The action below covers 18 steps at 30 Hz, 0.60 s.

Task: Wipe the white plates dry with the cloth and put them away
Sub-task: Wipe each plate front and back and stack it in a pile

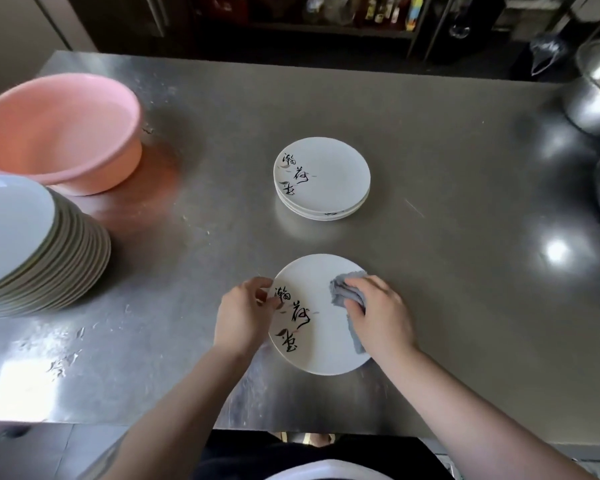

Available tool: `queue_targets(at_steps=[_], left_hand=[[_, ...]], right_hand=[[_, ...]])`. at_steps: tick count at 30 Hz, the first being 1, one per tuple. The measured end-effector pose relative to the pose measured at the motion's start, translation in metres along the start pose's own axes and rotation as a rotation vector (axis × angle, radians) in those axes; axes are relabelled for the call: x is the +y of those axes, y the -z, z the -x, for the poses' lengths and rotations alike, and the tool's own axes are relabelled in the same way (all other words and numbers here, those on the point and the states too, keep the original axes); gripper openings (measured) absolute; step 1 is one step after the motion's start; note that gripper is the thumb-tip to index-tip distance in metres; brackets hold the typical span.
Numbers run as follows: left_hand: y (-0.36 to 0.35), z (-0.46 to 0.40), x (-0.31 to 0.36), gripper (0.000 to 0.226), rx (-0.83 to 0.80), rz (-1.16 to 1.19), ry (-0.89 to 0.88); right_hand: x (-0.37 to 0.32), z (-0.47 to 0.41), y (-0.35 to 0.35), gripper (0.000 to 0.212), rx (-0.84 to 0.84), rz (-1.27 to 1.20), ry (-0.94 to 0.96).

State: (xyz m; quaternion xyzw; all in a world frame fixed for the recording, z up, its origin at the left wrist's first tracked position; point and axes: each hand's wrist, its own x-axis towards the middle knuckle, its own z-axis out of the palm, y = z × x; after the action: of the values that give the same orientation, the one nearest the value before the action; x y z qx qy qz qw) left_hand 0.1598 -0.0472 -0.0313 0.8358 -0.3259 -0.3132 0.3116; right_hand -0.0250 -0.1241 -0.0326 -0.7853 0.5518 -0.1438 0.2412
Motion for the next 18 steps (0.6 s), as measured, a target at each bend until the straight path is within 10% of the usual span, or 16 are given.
queue_targets(at_steps=[12, 18], left_hand=[[-0.004, -0.003, -0.005, 0.021, 0.016, 0.203, 0.113], [-0.002, -0.005, -0.004, 0.028, -0.02, 0.227, 0.119]], right_hand=[[-0.008, 0.018, -0.01, 0.037, -0.49, 0.013, 0.454], [0.016, 0.008, 0.012, 0.04, -0.253, 0.069, 0.206]])
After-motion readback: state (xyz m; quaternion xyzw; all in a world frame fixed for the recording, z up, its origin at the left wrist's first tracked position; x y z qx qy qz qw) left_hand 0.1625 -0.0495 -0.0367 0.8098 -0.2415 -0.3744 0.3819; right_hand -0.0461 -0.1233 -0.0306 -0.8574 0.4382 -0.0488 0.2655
